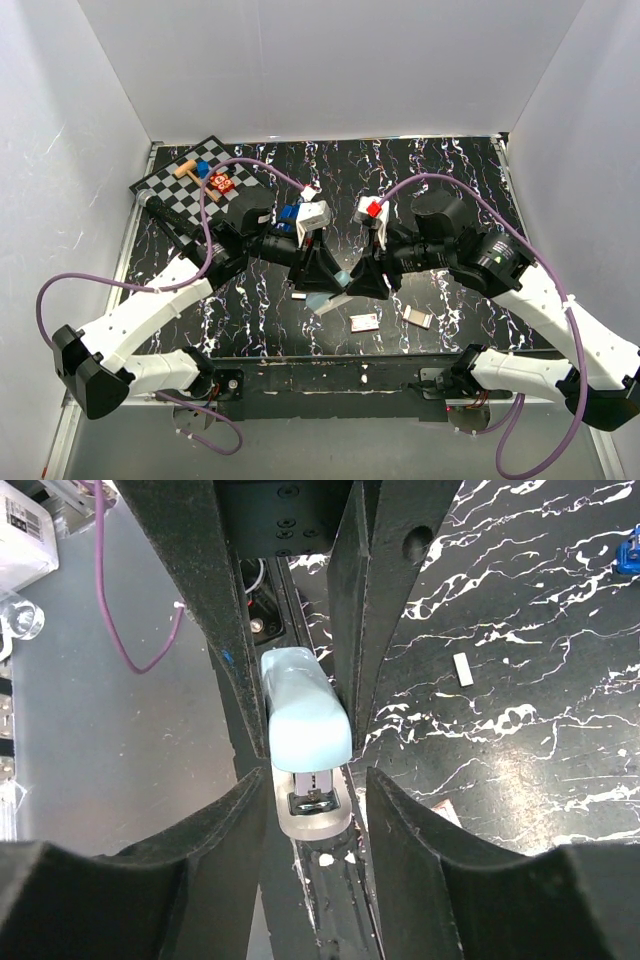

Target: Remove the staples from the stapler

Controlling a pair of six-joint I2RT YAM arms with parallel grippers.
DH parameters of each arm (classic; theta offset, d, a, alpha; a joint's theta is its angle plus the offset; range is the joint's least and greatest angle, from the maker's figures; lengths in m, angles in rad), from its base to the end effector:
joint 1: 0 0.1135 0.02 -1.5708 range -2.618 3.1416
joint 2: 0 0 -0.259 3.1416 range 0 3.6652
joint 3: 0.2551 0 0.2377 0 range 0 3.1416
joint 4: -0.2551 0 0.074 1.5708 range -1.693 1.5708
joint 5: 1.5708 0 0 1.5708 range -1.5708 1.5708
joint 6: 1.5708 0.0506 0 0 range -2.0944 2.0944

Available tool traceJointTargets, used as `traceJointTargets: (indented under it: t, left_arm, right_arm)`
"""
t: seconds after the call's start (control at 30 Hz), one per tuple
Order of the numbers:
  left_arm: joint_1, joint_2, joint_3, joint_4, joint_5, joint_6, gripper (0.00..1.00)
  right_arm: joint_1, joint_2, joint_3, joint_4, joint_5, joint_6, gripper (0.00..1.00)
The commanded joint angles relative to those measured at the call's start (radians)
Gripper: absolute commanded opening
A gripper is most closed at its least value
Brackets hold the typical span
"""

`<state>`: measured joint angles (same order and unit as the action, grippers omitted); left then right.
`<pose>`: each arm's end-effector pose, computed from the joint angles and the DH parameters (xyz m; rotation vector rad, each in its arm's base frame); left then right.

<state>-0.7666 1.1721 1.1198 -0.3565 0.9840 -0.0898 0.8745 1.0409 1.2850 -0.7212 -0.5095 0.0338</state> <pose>0.1479 -0.2009 0.3595 1.3142 1.6358 -1.5047 0.1111 0.1714 0.3965 -1.1792 1.8095 1.0689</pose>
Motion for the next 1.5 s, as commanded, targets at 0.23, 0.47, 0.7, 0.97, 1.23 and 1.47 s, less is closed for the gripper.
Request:
traceJointTargets:
  t: [0.23,0.47,0.7,0.97,1.23,1.47]
  left_arm:
    - [0.007,-0.068,-0.015,0.068,0.018,-0.022,0.00]
    - [0.007,-0.077,-0.021,0.079,0.013,-0.027,0.00]
    - [0.012,-0.144,-0.055,0.157,-0.070,-0.070,0.00]
    - [0.021,-0.209,-0.086,0.211,-0.166,-0.094,0.00]
    - [0.032,-0.269,-0.117,0.257,-0.252,-0.114,0.00]
    - [0.035,-0.278,-0.127,0.286,-0.275,-0.139,0.00]
  right_arm:
    - [0.018,-0.002,-0.021,0.069,-0.073,0.015,0.43]
    - [0.026,-0.015,-0.042,0.080,-0.089,0.017,0.01]
    - [0.029,-0.096,-0.194,0.150,-0.123,0.069,0.01]
    - [0.037,-0.166,-0.329,0.250,-0.130,0.156,0.01]
    - [0.052,-0.196,-0.392,0.299,-0.141,0.201,0.01]
    - [0.072,-0.211,-0.434,0.338,-0.149,0.230,0.01]
